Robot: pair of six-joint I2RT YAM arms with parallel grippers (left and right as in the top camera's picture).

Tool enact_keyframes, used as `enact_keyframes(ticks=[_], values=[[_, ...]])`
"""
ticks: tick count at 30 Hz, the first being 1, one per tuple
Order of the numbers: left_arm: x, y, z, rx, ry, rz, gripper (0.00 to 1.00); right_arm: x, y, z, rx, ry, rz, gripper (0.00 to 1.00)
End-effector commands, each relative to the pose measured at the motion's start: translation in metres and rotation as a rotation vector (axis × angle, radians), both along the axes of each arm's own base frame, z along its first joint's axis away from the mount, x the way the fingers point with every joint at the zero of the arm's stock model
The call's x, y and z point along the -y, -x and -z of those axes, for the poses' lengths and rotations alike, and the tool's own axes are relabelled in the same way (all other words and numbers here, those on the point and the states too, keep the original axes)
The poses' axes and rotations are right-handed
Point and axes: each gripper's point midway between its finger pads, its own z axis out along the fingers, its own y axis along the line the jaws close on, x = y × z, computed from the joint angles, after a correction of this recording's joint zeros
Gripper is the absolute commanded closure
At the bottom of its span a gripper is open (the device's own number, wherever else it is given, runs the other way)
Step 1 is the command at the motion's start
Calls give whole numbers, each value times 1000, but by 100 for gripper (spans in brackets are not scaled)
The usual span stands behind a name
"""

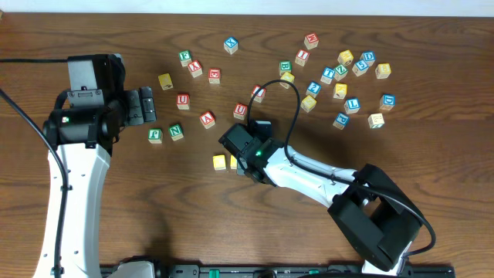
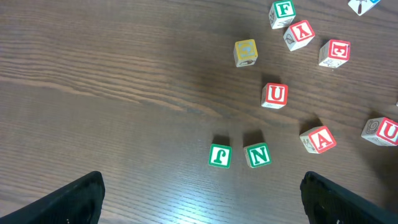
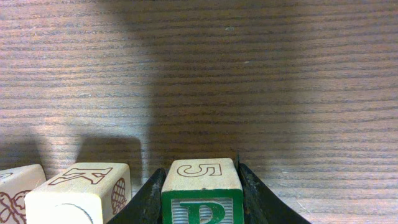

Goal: Spell out CORL
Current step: 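Lower the R block beside the K block and open the right gripper, then raise the right gripper and move it to the top-right blocks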

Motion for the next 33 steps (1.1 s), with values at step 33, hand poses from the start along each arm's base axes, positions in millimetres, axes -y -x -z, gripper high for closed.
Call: enact_keyframes(ticks=[33], values=[[0,-1,0,-1,1,5,1,6,-3,-22,50,23,-32,58]])
